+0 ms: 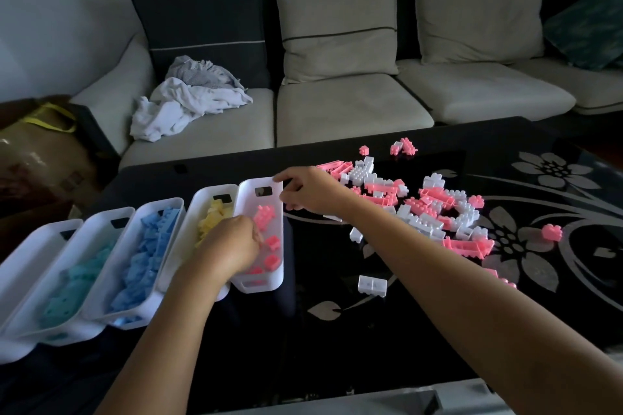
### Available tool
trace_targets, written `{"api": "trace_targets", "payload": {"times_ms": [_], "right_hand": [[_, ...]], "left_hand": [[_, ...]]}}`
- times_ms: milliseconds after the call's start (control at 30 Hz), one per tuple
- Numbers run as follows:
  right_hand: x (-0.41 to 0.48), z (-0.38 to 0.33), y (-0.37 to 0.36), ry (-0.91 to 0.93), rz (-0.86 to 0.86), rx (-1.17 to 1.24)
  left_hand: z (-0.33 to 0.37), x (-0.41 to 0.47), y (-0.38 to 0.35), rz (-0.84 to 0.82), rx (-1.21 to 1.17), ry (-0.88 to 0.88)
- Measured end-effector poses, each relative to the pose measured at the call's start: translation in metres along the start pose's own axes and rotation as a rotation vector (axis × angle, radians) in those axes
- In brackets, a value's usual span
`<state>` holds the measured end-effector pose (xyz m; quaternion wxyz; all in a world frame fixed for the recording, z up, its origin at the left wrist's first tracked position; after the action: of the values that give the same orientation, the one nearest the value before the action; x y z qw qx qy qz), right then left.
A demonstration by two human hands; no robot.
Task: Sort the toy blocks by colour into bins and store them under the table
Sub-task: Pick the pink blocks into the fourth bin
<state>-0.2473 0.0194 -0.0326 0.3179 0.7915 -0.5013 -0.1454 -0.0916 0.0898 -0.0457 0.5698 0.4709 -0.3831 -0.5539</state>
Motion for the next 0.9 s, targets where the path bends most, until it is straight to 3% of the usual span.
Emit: {"api": "trace_targets", "payload": {"times_ms": [100,200,333,567,800,900], "right_hand": [[-0.003,0.019,0.023,-0.044,0.074,-0.084],[-0.01,0.059,0.05,-0.17,0.158,-0.265],[-0.021,0.108,0.071,-0.296,0.146,-0.443],[-0.036,0.137,0.067,-0.3,0.1,-0.572],[-0.041,0.144,0.061,-0.238,0.187,-0.637],[-0.04,0.139,0.065,-0.27,0.126,-0.718]], "left_hand": [[0.013,-0.001,0.009,0.178,-0.058,-0.107],[0.043,0.011,0.012,0.25,-0.204,-0.275],[0.084,0.041,-0.004,0.101,-0.263,-0.384],[0.13,0.098,-0.045,-0.261,-0.104,-0.369],[0.131,0.115,-0.074,-0.212,-0.093,-0.313],[0.132,0.113,-0.076,-0.181,-0.063,-0.337]]}}
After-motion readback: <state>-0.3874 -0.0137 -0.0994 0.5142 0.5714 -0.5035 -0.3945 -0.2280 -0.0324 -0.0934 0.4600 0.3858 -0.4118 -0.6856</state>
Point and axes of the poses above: each hand's wrist, its own x-axis towards the middle knuckle, its own y-axis out of the back of the hand, z = x × y, the point moved 1 cm from there along x, towards the middle knuckle, and after that the axes turned 3 degrees about -x, right-handed, at the moved point
